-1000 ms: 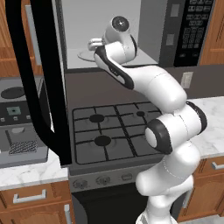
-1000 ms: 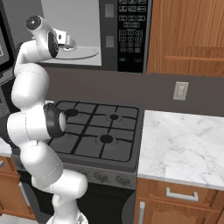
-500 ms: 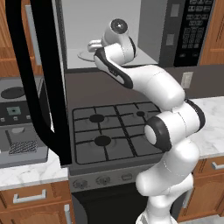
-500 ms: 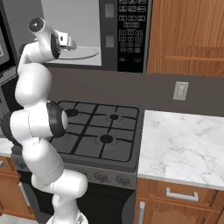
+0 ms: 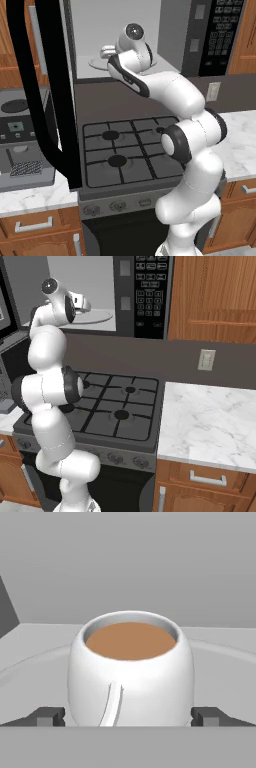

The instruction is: Pick the cup of tea, navigate to the dining table, and place it on the saucer.

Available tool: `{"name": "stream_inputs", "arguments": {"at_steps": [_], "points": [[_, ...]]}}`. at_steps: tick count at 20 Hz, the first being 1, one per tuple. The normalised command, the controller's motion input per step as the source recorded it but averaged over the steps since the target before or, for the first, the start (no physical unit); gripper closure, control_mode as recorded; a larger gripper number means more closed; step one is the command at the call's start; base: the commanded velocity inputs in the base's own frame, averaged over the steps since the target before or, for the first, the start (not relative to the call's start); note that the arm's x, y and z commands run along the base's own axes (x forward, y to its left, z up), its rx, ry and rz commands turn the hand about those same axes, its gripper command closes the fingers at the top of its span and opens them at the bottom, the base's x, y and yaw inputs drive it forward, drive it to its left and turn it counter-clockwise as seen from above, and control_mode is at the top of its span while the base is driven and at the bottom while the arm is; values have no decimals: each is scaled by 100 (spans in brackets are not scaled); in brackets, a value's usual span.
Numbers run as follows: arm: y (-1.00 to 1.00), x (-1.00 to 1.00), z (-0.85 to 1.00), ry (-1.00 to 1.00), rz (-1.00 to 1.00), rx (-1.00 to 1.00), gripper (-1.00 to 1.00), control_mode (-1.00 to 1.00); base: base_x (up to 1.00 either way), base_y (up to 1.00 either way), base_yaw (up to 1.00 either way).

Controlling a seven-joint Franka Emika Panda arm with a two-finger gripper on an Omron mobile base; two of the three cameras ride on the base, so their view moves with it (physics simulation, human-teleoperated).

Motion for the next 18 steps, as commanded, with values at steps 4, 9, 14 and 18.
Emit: {"name": "stream_inputs", "arguments": {"at_steps": [4, 9, 14, 18], "points": [[1, 27, 0, 0, 0, 0, -100, -100, 0, 0, 0], [8, 2, 0, 0, 0, 0, -100, -100, 0, 0, 0], [5, 0, 0, 0, 0, 0, -100, -100, 0, 0, 0], [1, 0, 0, 0, 0, 0, -100, -100, 0, 0, 0]]}}
